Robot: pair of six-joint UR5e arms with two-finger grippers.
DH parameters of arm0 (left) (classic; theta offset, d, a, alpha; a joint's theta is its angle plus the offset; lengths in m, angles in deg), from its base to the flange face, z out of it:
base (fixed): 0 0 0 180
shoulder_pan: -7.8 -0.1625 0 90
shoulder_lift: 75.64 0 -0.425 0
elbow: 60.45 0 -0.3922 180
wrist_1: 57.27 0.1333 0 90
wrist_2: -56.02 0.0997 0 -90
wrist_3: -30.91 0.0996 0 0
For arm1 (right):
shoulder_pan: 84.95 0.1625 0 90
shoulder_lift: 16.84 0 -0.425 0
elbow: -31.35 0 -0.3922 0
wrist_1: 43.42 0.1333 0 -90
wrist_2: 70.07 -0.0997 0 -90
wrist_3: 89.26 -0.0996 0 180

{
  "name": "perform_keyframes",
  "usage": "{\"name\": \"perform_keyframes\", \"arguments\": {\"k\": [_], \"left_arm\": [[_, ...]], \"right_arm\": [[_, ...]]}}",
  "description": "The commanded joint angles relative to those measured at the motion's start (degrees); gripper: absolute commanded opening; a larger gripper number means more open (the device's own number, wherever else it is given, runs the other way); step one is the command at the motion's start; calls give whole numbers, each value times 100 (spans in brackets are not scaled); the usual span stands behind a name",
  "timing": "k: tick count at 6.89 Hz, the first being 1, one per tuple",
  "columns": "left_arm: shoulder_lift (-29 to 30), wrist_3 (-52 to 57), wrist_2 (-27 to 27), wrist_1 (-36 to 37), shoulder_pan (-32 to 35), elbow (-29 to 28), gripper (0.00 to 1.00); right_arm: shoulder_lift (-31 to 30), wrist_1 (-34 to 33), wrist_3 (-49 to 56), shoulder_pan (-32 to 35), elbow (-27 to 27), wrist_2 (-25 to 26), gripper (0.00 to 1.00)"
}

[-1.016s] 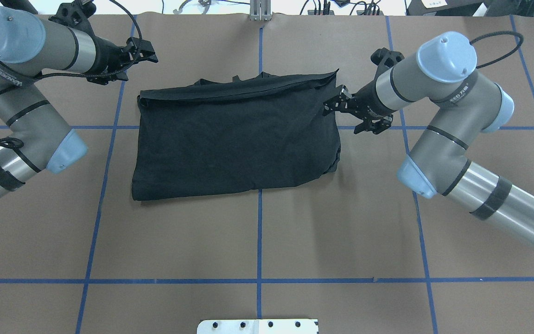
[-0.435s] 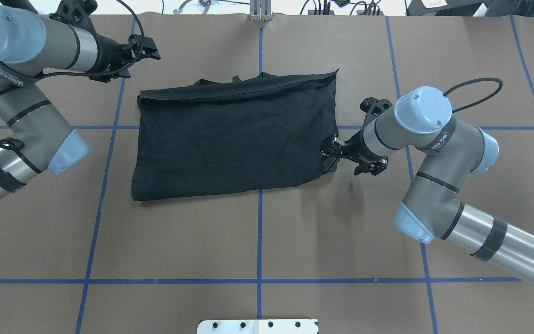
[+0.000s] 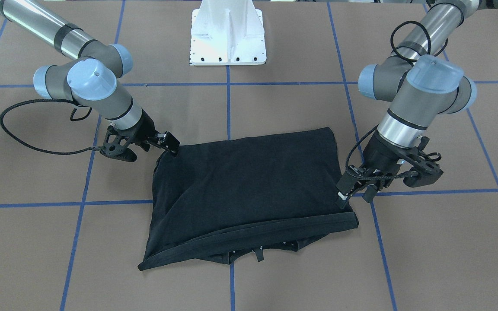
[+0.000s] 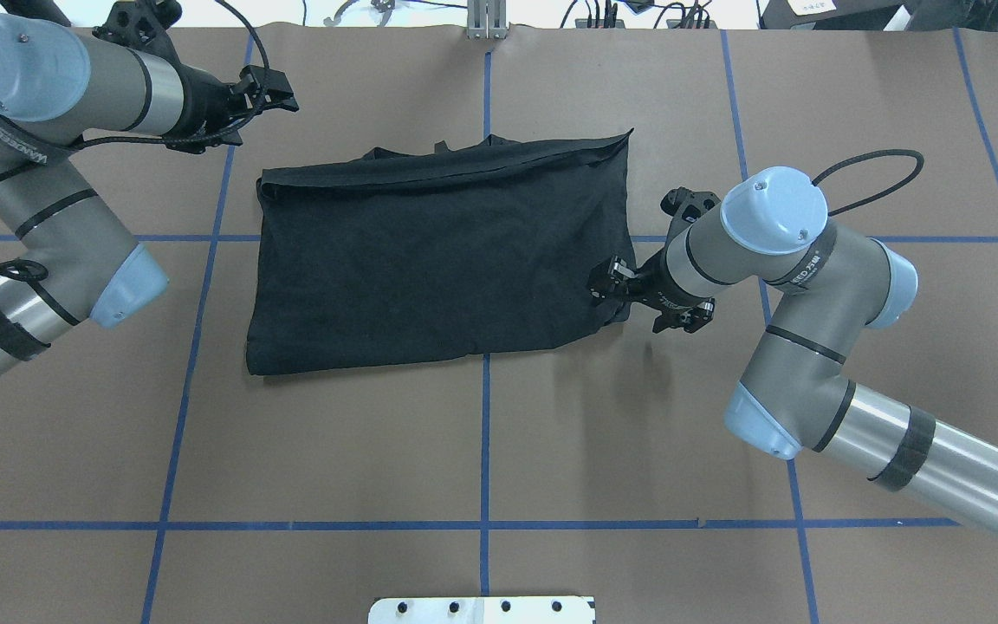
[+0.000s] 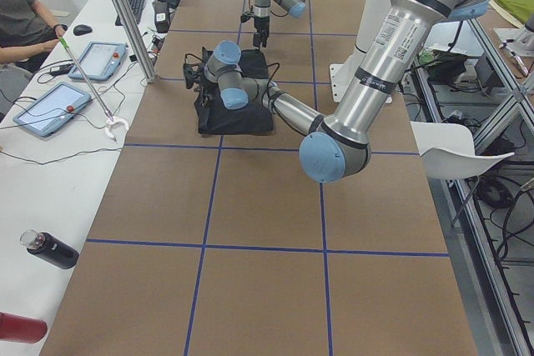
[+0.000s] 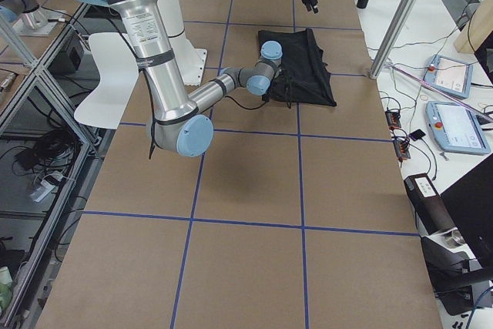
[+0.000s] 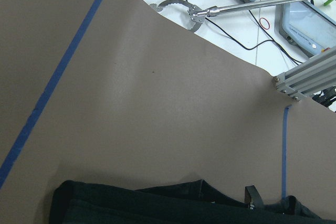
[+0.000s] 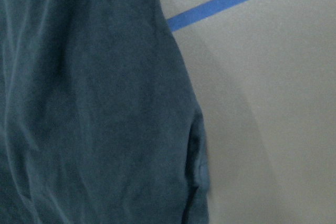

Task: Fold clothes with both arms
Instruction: 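Move the right gripper to the folded shirt's side edge and grasp it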

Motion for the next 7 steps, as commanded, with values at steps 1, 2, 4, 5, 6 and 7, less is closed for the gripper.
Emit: {"name": "perform_keyframes", "arguments": {"k": [1,2,4,5,6,7], "left_arm": [[-6,57,31,7,-1,-11,100],[-15,57,31,7,-1,-20,100],[-15,57,31,7,-1,-11,100],[-6,57,31,7,-1,-11,100],[2,57,31,7,-1,-11,100],[2,57,31,7,-1,-11,100]], "right_arm": [[153,-3,1,-6,-167,0,97],[162,-3,-8,-6,-177,0,70],[162,-3,1,-6,-203,0,0],[162,-3,1,-6,-195,-26,0],[154,-3,-8,11,-116,-61,0],[58,-11,-8,38,137,-70,0]]}}
